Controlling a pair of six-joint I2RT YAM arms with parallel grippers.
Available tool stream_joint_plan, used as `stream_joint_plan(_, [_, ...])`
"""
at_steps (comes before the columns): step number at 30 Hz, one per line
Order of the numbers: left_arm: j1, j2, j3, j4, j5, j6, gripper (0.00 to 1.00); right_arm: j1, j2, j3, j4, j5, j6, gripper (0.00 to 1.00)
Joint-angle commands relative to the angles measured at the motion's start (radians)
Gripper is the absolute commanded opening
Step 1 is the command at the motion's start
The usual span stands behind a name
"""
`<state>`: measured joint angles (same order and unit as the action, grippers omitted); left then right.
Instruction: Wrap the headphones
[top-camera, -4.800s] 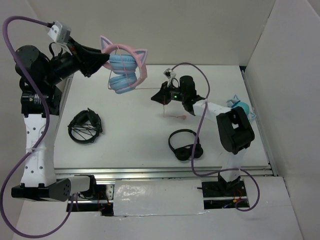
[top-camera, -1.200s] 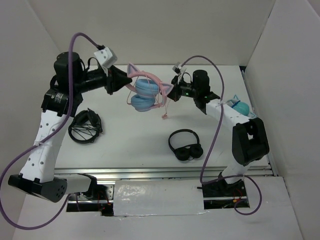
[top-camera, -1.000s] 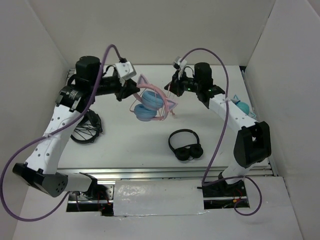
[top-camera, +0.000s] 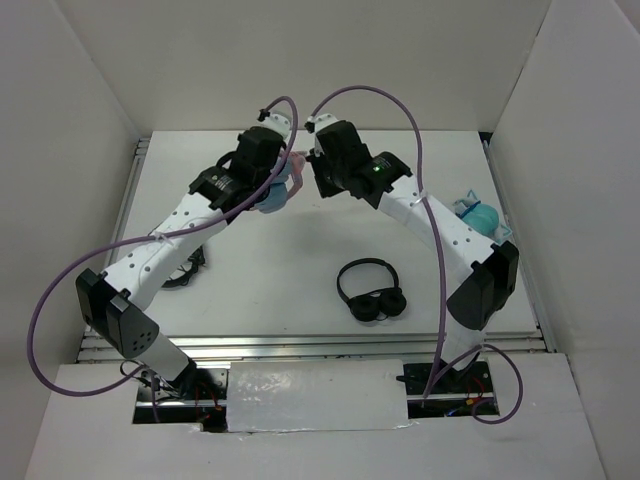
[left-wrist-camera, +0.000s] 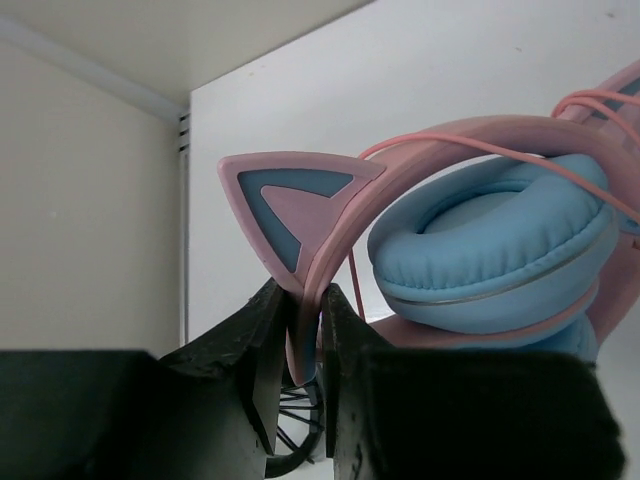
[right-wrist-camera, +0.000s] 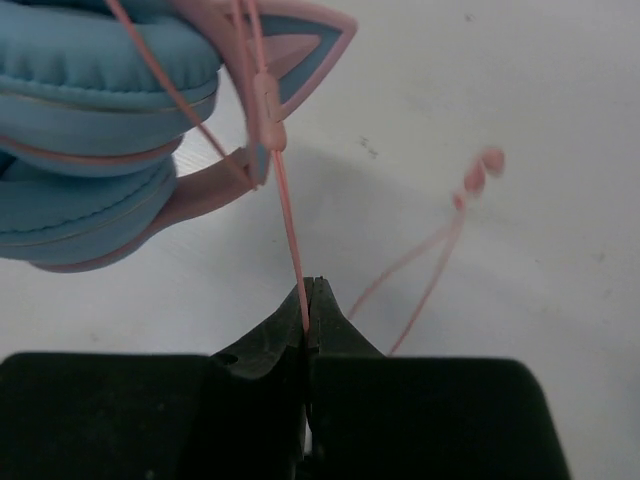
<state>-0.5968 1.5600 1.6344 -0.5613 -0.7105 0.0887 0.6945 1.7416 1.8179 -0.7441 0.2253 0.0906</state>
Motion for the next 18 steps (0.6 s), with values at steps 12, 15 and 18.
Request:
stream_joint_plan(12, [-0.021, -0.159, -0.073, 0.327, -0.083, -0.171, 0.0, -0.004, -0.024, -0.129, 0.325, -0.472, 0.037, 0.05])
stream_joint_plan(15, [-0.017, -0.221, -0.091, 0.351, -0.009, -0.184, 0.0, -0.019, -0.051, -0.216, 0.393, -0.521, 0.04, 0.13])
stream_joint_plan(18, [0.006, -0.251, -0.094, 0.348, 0.089, -0.201, 0.0, -0.032, -0.111, -0.301, 0.482, -0.526, 0.04, 0.16])
